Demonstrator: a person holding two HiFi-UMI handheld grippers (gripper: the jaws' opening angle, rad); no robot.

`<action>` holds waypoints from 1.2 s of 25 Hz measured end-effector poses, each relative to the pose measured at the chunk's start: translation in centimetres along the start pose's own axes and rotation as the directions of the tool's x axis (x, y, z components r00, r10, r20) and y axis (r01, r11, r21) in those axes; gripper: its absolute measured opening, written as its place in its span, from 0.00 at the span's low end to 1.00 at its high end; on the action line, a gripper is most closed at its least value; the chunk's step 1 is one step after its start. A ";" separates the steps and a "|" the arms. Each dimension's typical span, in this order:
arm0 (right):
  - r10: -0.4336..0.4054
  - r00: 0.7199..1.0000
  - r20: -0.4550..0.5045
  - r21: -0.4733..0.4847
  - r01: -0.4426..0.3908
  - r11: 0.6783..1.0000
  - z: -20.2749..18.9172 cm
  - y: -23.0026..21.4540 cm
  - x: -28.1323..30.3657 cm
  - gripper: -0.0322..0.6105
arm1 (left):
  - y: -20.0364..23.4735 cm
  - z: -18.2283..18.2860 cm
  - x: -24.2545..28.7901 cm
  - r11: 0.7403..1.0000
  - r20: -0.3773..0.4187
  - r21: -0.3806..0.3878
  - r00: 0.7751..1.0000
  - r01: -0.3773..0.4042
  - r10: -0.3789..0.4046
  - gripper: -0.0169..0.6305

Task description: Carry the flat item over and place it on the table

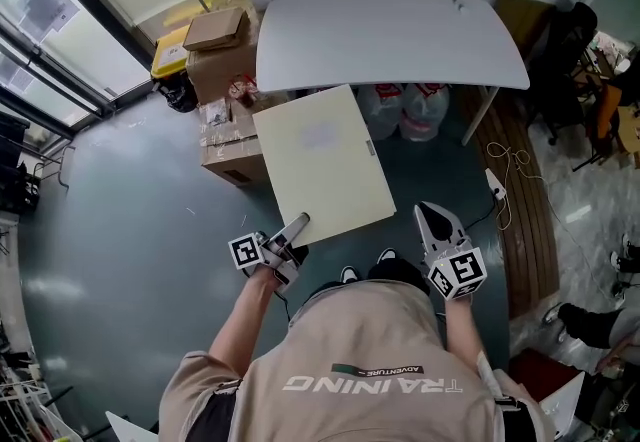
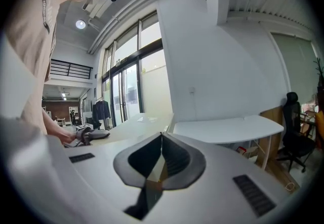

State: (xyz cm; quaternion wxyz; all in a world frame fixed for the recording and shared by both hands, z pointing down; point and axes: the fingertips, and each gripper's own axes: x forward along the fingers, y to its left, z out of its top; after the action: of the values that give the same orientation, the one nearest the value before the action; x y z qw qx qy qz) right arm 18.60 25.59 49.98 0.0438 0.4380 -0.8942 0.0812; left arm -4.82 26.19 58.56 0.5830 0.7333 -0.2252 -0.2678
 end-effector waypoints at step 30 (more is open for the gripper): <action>0.221 0.975 -0.021 0.046 -0.219 0.975 1.9 -16.9 21.6 0.06 | 6.2 15.2 14.6 0.999 0.120 -0.009 0.991 -0.051 0.051 0.46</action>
State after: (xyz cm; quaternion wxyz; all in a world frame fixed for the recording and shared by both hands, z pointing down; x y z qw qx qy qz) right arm 18.73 -1.78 53.12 0.0365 0.3361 -0.9346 0.1105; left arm -3.87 4.25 59.98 0.5773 0.7081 -0.2777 -0.2970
